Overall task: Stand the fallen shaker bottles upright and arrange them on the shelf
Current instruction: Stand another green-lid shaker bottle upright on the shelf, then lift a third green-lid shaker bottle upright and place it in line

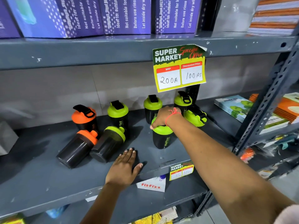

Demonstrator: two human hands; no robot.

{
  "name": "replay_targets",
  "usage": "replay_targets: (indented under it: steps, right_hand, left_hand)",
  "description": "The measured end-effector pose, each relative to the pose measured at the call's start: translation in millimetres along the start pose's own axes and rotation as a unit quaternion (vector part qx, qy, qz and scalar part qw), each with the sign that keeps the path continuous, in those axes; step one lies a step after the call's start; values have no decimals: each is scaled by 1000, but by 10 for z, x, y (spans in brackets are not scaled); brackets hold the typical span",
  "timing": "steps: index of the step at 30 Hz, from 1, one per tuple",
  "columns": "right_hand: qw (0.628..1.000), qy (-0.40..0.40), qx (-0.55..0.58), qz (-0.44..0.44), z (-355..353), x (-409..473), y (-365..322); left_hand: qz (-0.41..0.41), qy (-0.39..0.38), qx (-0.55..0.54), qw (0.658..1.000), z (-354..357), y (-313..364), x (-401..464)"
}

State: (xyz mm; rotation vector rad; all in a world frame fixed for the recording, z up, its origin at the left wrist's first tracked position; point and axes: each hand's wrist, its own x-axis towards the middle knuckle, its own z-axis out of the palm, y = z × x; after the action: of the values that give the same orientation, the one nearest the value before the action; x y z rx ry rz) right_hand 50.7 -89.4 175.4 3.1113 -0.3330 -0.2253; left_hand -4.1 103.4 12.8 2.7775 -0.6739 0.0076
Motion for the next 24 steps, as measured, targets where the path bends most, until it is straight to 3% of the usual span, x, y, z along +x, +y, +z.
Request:
replay_targets:
  steps: [6,9,11,16,19,24]
  right_hand:
    - [999,20,42,18,-116,-154,4]
    - [973,200,108,-43,-315,-291,-197]
    - [942,249,208,-79,-389,-380,-469]
    - [925,92,355,-104,33,-393,-1210]
    - [910,89,404,-27,496,-355,-1563]
    - [857,81,494,122,865,-223,-1951]
  left_hand:
    - [-31,11,-24,999,-6,15,-176]
    - [-39,38,-9,998,-3,-4,-321]
    - [-47,51,-6,998,-11,-46,-431]
    - [-55,49,14,997,-171,-309,-786]
    - [-27,93,40,994,-290,-524,-983]
    - [-36,54,55,996,-452,-942,-1143]
